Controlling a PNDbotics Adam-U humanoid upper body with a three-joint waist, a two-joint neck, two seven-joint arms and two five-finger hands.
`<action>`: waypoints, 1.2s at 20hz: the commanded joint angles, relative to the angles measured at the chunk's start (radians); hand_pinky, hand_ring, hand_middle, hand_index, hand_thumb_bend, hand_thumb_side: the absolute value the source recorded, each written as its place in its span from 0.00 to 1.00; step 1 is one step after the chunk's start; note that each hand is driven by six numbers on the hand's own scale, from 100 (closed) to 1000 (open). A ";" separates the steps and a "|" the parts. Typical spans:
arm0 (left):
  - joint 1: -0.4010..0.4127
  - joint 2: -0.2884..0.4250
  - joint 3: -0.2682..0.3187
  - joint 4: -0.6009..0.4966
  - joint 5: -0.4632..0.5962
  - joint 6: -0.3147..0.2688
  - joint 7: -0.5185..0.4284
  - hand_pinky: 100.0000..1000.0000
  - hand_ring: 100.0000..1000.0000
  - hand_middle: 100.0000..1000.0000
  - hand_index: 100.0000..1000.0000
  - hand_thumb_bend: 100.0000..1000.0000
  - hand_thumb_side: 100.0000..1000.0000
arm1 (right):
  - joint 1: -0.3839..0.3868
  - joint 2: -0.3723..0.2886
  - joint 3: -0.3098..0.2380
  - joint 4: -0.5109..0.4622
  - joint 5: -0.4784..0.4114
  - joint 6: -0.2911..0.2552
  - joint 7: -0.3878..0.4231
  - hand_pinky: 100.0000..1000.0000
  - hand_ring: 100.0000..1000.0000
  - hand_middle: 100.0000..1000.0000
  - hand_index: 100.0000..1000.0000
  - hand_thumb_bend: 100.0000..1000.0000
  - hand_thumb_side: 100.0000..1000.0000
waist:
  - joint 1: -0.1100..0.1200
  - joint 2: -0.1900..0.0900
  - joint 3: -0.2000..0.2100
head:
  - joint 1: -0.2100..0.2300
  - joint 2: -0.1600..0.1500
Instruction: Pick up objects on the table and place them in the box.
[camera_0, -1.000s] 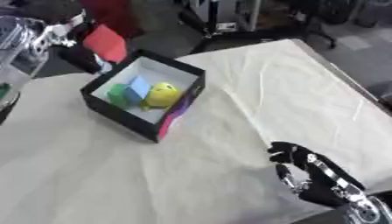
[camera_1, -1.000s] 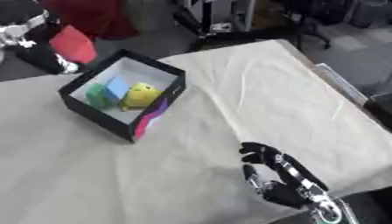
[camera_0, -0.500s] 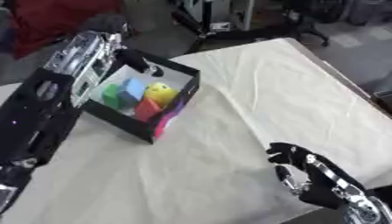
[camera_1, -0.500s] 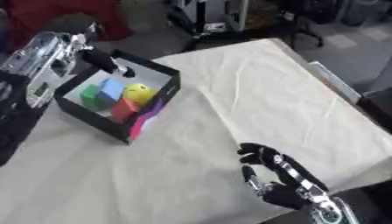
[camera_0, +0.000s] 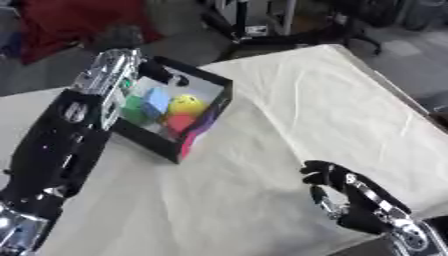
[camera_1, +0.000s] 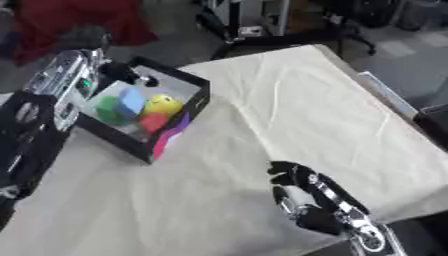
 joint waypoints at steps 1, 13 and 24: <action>0.054 0.148 0.043 -0.172 0.175 -0.012 0.108 0.61 0.56 0.61 0.77 0.99 0.59 | -0.007 -0.006 -0.009 -0.011 0.004 -0.001 -0.009 0.84 0.77 0.78 0.90 0.00 0.40 | -0.006 -0.012 0.007 | 0.007 -0.002; 0.647 0.037 0.280 -0.603 0.648 -0.066 0.678 0.55 0.50 0.55 0.76 0.98 0.64 | -0.002 0.003 -0.022 -0.018 -0.002 -0.013 -0.047 0.83 0.75 0.76 0.88 0.00 0.41 | -0.012 0.000 0.061 | 0.101 -0.002; 0.768 -0.134 0.281 -0.479 0.808 -0.244 0.889 0.55 0.50 0.56 0.77 0.95 0.65 | 0.002 0.005 -0.025 -0.024 -0.048 -0.037 -0.081 0.83 0.74 0.75 0.87 0.00 0.41 | -0.021 -0.002 0.071 | 0.133 -0.002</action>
